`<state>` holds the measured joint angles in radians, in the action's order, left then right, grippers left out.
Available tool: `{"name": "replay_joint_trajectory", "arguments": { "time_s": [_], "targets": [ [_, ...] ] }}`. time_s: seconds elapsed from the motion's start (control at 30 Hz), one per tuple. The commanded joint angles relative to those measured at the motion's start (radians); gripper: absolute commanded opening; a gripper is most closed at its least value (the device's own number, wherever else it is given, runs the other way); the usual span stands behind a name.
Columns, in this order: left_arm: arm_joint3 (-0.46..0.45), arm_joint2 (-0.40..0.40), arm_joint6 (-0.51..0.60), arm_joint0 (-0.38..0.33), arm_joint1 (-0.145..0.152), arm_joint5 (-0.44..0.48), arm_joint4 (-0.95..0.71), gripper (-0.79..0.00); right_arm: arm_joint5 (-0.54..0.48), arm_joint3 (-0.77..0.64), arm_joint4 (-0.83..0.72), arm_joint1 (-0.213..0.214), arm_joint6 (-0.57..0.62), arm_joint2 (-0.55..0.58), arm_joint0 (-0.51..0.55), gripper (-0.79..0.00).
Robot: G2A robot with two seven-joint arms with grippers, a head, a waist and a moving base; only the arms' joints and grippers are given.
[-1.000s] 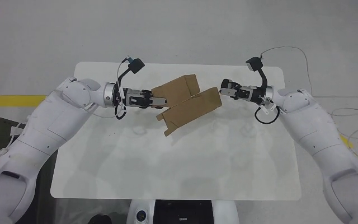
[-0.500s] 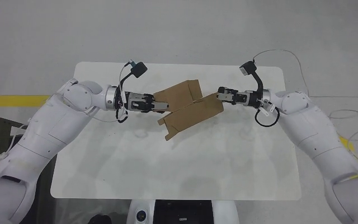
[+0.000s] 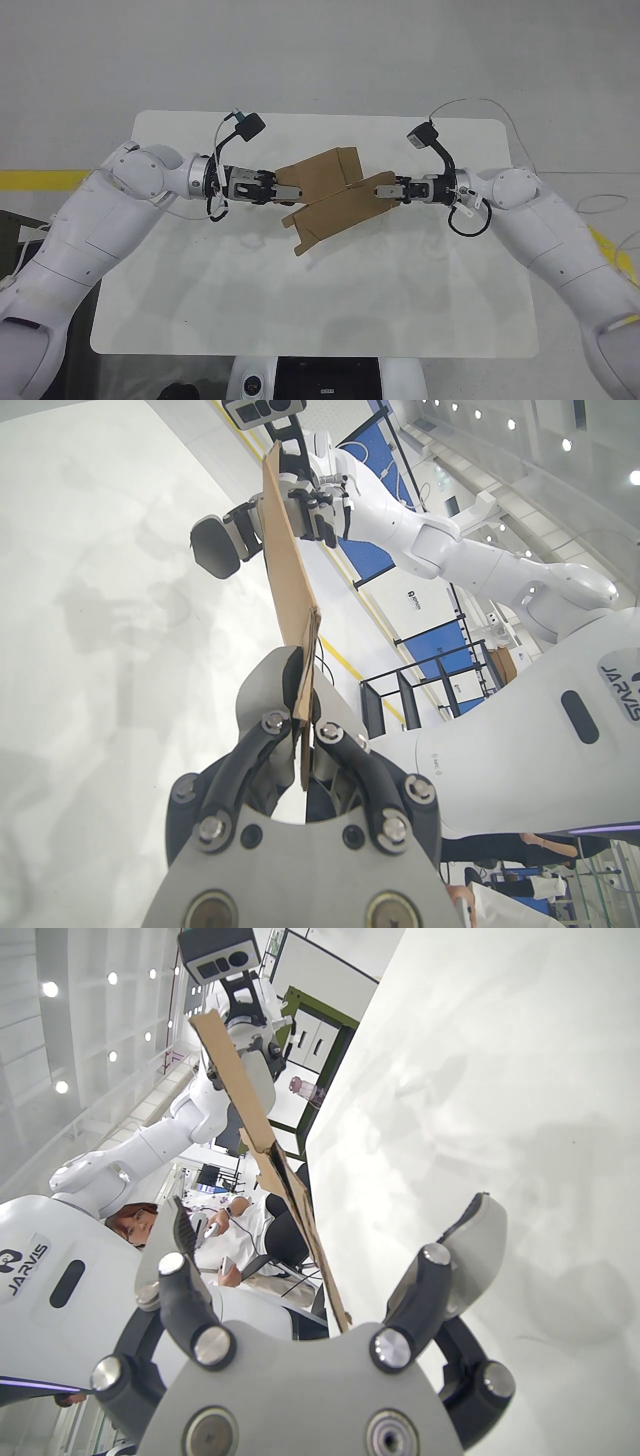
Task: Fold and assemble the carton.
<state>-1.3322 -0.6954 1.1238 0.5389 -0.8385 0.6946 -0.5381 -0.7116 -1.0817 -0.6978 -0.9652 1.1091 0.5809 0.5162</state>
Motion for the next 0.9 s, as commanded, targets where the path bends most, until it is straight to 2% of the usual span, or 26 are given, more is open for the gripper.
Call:
{"name": "replay_joint_trajectory", "arguments": {
  "time_s": [0.0,0.5,0.53,0.6,0.63,0.87],
  "targets": [
    [0.002,-0.004,0.006,0.001,-0.003,-0.005,-0.004,-0.785,-0.007,-0.010,0.000,0.003,-0.008,-0.011,-0.001,0.000],
    [0.028,-0.028,0.022,0.014,-0.024,-0.020,0.015,-0.785,-0.058,-0.051,0.006,0.034,-0.058,-0.096,-0.034,0.000],
    [0.029,-0.030,0.022,0.015,-0.025,-0.020,0.018,-0.785,-0.061,-0.053,0.006,0.035,-0.061,-0.103,-0.037,-0.022],
    [0.033,-0.033,0.024,0.017,-0.027,-0.022,0.021,-0.785,-0.067,-0.052,0.005,0.039,-0.067,-0.116,-0.043,-0.357],
    [0.035,-0.035,0.024,0.018,-0.029,-0.022,0.022,-0.785,-0.069,-0.052,0.005,0.040,-0.069,-0.124,-0.047,-0.434],
    [0.042,-0.047,0.029,0.024,-0.036,-0.027,0.033,-0.785,-0.085,-0.052,-0.002,0.048,-0.085,-0.172,-0.071,-0.603]
  ]
}}
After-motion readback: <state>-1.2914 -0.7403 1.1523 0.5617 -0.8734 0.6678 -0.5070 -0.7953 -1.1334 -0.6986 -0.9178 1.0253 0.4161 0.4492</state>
